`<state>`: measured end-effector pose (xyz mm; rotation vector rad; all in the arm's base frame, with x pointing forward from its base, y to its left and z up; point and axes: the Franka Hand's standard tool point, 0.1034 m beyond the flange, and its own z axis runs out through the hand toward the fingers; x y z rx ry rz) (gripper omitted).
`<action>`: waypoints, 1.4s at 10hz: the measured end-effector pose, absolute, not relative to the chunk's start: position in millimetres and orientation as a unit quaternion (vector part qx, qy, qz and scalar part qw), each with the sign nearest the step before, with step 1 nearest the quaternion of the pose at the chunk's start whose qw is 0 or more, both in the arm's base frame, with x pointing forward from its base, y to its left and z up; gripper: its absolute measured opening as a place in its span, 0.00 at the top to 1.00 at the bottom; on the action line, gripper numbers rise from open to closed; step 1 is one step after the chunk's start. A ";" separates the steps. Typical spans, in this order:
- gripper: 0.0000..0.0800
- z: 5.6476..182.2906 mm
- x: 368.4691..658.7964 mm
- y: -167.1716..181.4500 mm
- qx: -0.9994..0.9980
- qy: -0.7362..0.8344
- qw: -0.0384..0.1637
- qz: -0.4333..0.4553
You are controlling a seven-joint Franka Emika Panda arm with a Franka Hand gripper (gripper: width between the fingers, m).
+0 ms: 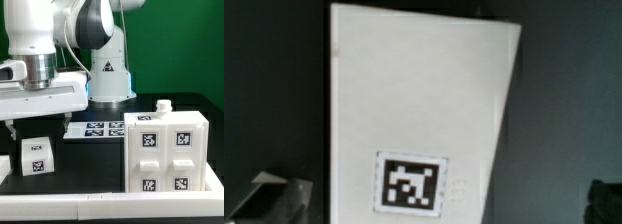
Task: Assemble cabinet
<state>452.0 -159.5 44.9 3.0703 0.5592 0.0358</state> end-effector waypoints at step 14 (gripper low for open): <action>0.29 6.4 446.8 -165.0 0.979 0.205 0.014 0.005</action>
Offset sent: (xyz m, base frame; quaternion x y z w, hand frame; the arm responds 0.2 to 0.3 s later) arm 0.0070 -0.0038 -0.0136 0.0058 0.0186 -0.0076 0.9998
